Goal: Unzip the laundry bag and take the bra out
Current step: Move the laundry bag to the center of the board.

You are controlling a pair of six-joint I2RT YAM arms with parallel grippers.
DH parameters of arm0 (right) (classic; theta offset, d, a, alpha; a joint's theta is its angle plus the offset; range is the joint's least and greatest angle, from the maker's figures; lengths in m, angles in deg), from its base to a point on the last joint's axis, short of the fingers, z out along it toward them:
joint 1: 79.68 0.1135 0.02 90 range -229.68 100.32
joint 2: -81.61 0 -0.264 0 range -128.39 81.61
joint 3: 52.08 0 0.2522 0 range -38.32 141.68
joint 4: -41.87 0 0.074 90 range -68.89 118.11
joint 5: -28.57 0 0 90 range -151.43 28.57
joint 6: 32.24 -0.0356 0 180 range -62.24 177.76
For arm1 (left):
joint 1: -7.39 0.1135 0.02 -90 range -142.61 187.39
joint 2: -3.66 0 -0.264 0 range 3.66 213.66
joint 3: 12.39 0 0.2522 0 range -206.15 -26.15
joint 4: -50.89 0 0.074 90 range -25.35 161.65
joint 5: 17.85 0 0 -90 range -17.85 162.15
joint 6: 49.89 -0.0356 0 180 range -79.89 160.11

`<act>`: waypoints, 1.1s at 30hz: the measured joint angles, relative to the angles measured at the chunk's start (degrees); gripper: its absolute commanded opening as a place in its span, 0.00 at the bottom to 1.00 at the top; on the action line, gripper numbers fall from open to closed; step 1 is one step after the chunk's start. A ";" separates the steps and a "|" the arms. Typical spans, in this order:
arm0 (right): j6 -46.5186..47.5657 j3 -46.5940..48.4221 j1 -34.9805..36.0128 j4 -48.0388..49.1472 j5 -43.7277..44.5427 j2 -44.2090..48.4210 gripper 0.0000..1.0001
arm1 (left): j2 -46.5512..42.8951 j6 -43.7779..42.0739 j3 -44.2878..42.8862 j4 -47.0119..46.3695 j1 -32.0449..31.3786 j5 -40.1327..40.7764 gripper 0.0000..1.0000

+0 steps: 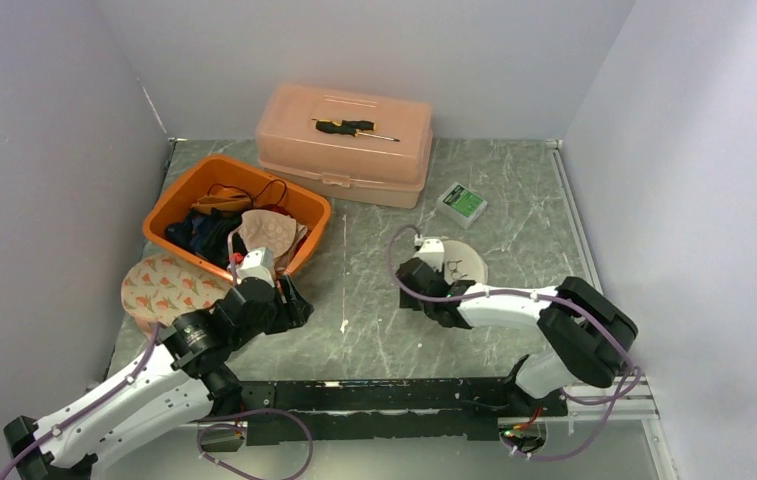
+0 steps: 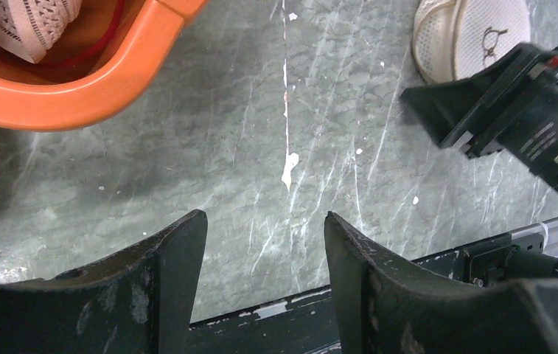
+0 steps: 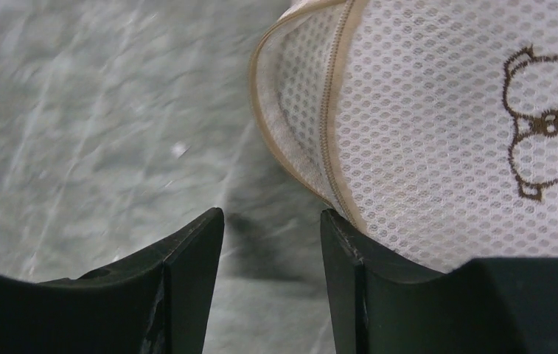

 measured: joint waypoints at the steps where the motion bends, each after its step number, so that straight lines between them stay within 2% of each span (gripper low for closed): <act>1: -0.02 -0.37 -1.44 0.13 0.00 0.37 0.57 | 0.42 0.00 0.00 -0.28 0.00 0.00 0.64; 12: 0.22 -1.55 -18.78 0.70 -0.13 1.66 0.59 | 3.61 -0.04 -1.29 -1.09 0.00 0.09 0.65; 20: 0.79 0.00 -28.55 0.83 -0.68 -0.11 0.61 | 3.69 -0.04 -1.33 -1.09 0.00 0.61 0.65; 24: 2.10 0.85 -27.85 1.49 -1.49 -0.50 0.63 | 3.69 -0.07 -1.36 -1.09 0.00 0.96 0.65; 30: 4.50 0.28 -16.61 2.64 -3.54 8.02 0.63 | 3.74 -0.50 -1.57 -1.33 0.00 1.49 0.66; 33: 4.66 -0.22 -14.45 3.45 -4.20 11.72 0.62 | 4.46 -0.61 -1.57 -2.23 0.00 1.90 0.66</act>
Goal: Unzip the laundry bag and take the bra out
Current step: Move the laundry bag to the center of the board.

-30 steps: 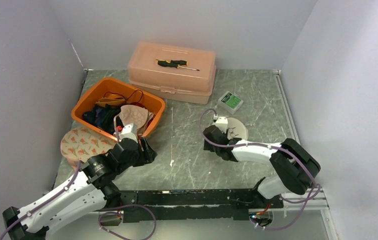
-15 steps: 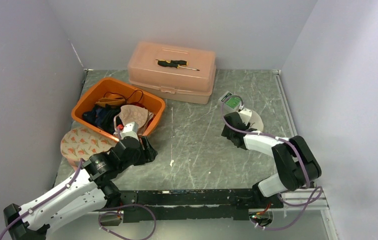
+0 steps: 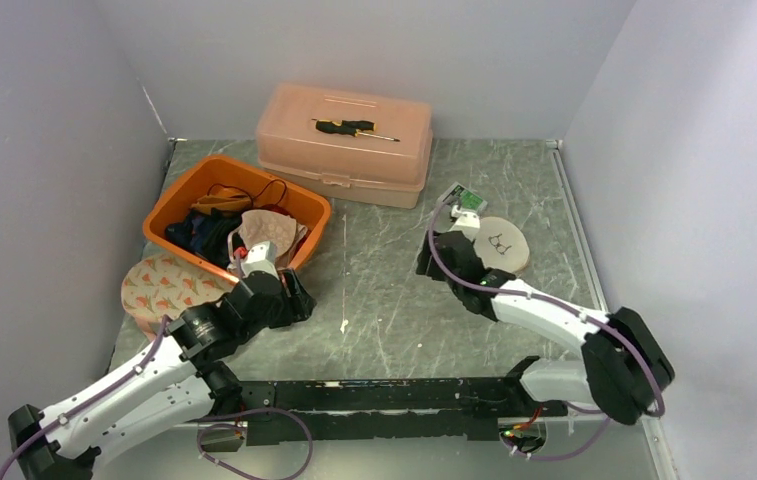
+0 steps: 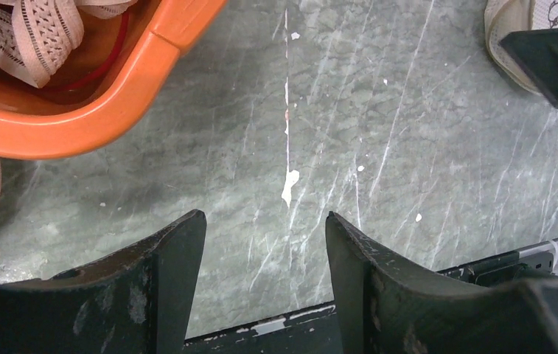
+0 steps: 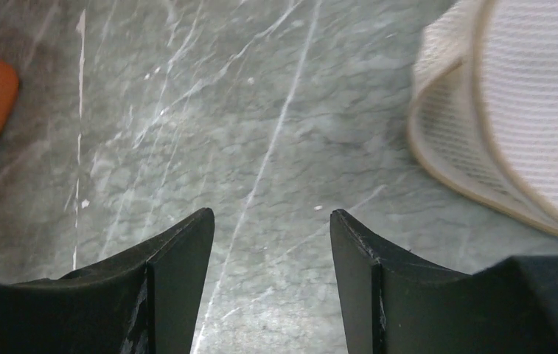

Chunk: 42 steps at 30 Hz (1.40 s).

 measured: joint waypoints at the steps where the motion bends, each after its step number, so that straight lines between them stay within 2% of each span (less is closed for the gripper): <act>1: 0.00 -0.50 -0.42 0.04 0.15 1.25 0.61 | 0.33 -0.02 0.00 -0.28 0.00 0.11 0.66; 7: -0.20 -4.68 -12.90 0.52 0.61 10.01 0.49 | 3.98 0.04 0.02 -3.10 0.00 0.07 0.66; 11: -0.48 -4.63 -18.53 2.89 0.22 7.91 0.40 | 6.51 0.11 0.02 -5.79 0.00 -0.52 0.65; 19: -1.90 -4.52 -20.37 6.64 -4.39 -4.48 0.36 | 8.96 0.09 0.02 -6.69 0.00 -1.33 0.65; 25: -2.80 -4.55 -20.46 9.03 -7.28 -8.24 0.38 | 8.83 0.09 0.02 -7.08 0.00 -1.42 0.65; 29: -2.78 -4.57 -20.46 8.92 -9.18 -7.13 0.51 | 8.85 0.11 0.02 -7.58 0.00 -1.44 0.65; 33: -2.47 -4.68 -20.50 7.34 -9.33 -0.98 0.54 | 8.85 0.09 0.02 -7.87 0.00 -1.46 0.65; 38: -3.10 -4.76 -22.97 6.93 -7.87 7.61 0.44 | 8.85 0.13 0.02 -7.91 0.00 -1.42 0.65; 42: -5.64 -5.68 -28.81 9.99 -8.39 6.36 0.36 | 8.85 0.39 0.02 -7.23 0.00 -1.36 0.65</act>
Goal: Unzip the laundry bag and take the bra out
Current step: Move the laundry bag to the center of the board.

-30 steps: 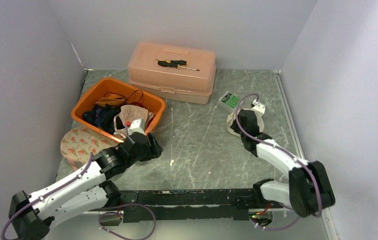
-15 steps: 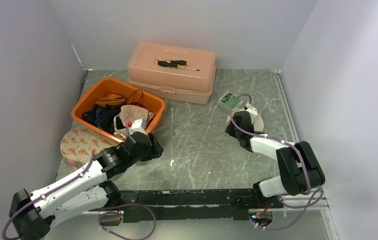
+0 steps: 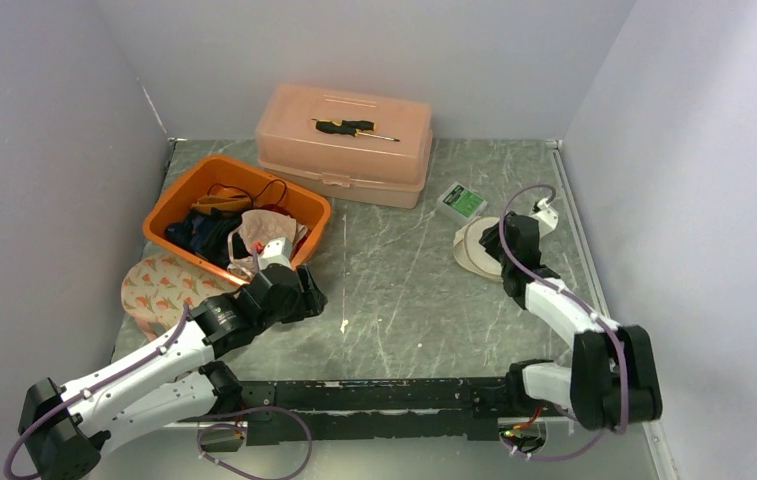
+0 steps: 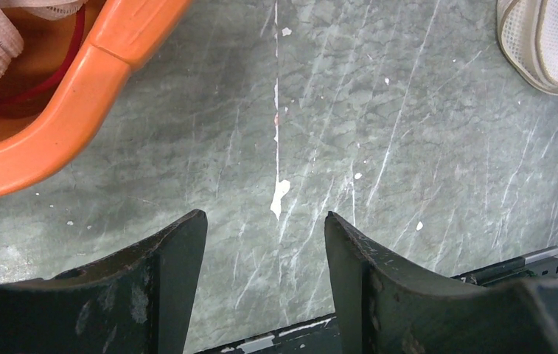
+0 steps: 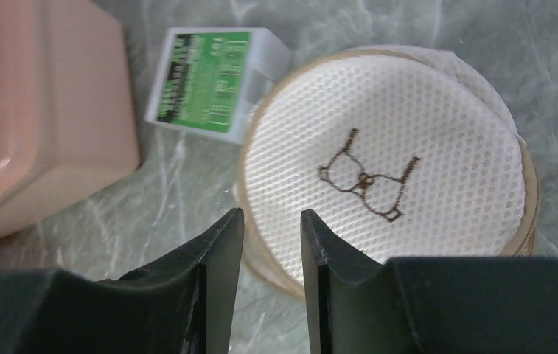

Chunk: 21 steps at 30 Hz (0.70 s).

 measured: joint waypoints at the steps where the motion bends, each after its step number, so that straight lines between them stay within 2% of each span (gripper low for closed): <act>1: -0.70 -0.04 -1.38 0.70 -0.42 -1.81 0.35 | 0.00 0.07 0.00 0.17 0.00 0.00 0.65; 8: -2.95 -0.04 -2.58 3.78 -4.39 -13.73 0.31 | -0.92 0.28 0.00 1.88 0.00 0.02 0.65; 16: -4.07 -0.07 -2.58 6.93 -5.64 -19.50 0.33 | -1.81 0.48 0.00 2.14 0.00 0.15 0.65; 18: -4.33 -0.04 -2.58 7.45 -5.64 -19.80 0.36 | -1.77 0.59 0.00 2.12 0.00 0.15 0.65; 21: -4.76 -0.02 -2.58 7.78 -5.86 -19.74 0.48 | -1.75 0.68 0.00 2.23 0.00 0.17 0.65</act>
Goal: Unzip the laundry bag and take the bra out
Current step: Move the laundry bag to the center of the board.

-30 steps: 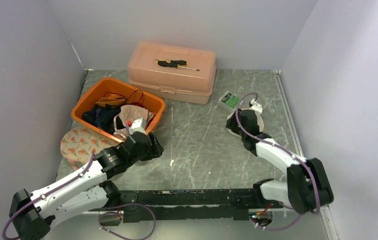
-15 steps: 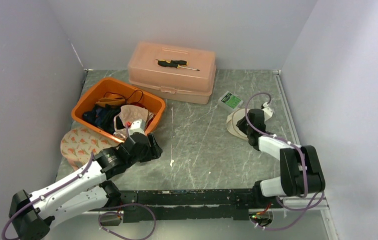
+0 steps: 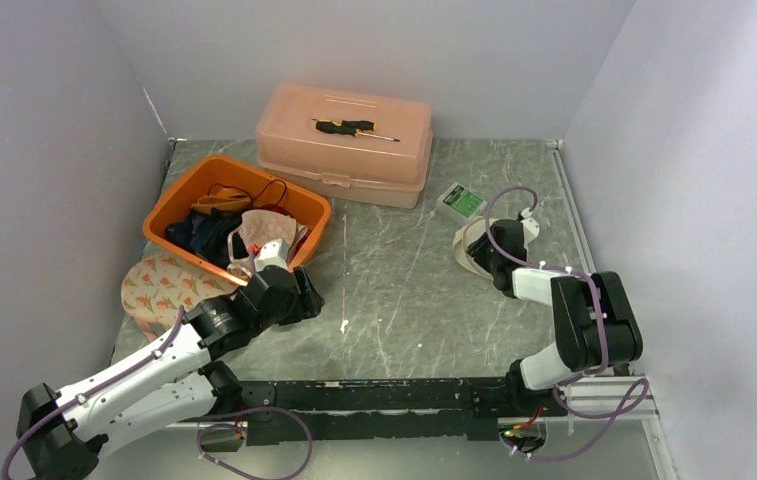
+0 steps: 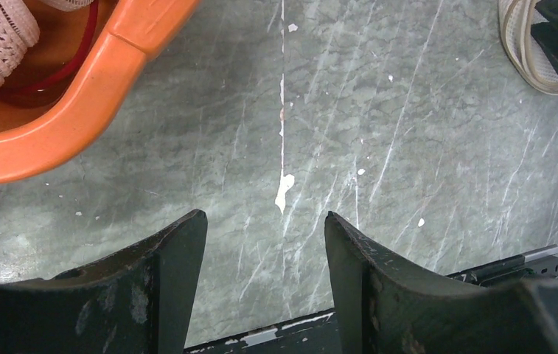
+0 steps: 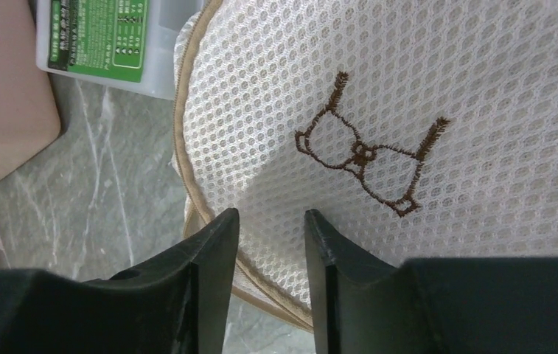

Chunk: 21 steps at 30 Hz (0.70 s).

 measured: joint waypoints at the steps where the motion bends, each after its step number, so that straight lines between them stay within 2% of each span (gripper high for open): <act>1: -0.09 -0.02 0.00 -0.04 -0.15 0.35 0.53 | -0.02 0.00 0.00 0.09 0.00 0.00 0.65; 3: -0.11 -0.04 0.00 -1.46 -0.52 2.25 0.60 | -0.11 0.00 0.00 0.35 0.00 0.24 0.65; 6: 0.39 -0.13 0.33 -5.07 -0.59 8.92 0.67 | -0.76 -0.04 0.00 0.83 0.00 0.76 0.65; 11: 3.08 0.50 4.35 -10.01 1.44 25.46 0.68 | -0.59 -1.16 -1.09 3.06 0.00 3.28 0.65; 14: 6.14 0.74 10.43 -10.21 1.20 33.68 0.67 | 1.55 -2.01 -4.15 5.90 0.00 6.21 0.65; 17: 7.91 0.11 15.30 -8.72 -3.82 36.72 0.66 | 3.48 -1.68 -7.28 8.83 0.00 9.40 0.67; 21: 8.04 -6.03 20.59 -4.28 -11.13 35.98 0.65 | 4.07 0.63 -11.56 15.82 0.11 14.93 0.77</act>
